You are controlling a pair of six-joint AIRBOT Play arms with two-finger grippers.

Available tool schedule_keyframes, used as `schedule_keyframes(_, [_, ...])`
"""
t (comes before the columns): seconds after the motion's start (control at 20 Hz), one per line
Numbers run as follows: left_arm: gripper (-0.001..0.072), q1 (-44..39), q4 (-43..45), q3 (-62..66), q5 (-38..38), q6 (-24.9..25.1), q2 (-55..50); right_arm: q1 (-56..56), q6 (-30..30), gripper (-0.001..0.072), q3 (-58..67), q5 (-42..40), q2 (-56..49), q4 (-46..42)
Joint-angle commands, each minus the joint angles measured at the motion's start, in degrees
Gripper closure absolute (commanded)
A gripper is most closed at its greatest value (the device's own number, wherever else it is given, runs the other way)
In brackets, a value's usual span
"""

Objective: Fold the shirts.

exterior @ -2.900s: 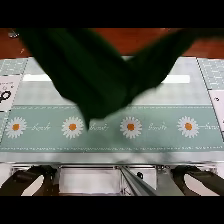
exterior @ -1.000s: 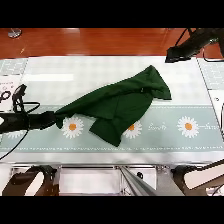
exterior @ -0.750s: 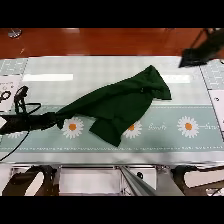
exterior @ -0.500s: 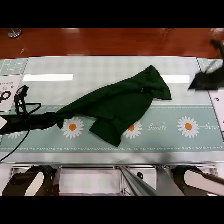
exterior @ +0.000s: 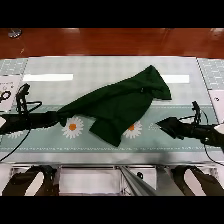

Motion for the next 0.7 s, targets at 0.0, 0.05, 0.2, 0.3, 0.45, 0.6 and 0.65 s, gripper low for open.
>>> schedule_keyframes(0.0, [0.0684, 0.0, -0.8, 0.0, 0.4, 0.5, 0.0, 5.7, -2.0, 0.0215, -5.8, -9.4, 1.7, 7.8])
schedule_keyframes(0.05, [0.0684, 0.0, -0.8, 0.0, 0.7, 0.5, 0.0, 8.9, -0.3, 0.0216, -5.8, -13.2, 1.6, 8.2])
schedule_keyframes(0.2, [0.0684, 0.0, -0.9, 0.0, 1.0, 0.3, 0.0, 19.9, 4.5, 0.0216, -5.8, -25.8, 1.6, 8.7])
schedule_keyframes(0.3, [0.0684, 0.0, -0.9, 0.0, 1.0, 0.3, 0.0, 25.7, 6.5, 0.0216, -5.8, -32.0, -0.1, 10.4])
schedule_keyframes(0.45, [0.0684, 0.0, -0.9, 0.0, 1.0, 0.3, 0.0, 31.7, 4.4, 0.0216, -3.5, -34.7, -6.1, 13.3])
schedule_keyframes(0.6, [0.0684, 0.0, -0.9, 0.0, 1.0, 0.3, 0.0, 34.9, 3.5, 0.0216, 2.0, -36.6, -11.7, 13.3])
schedule_keyframes(0.65, [0.0684, 0.0, -0.9, 0.0, 1.0, 0.3, 0.0, 35.3, 3.5, 0.0217, 4.0, -37.8, -13.1, 13.3])
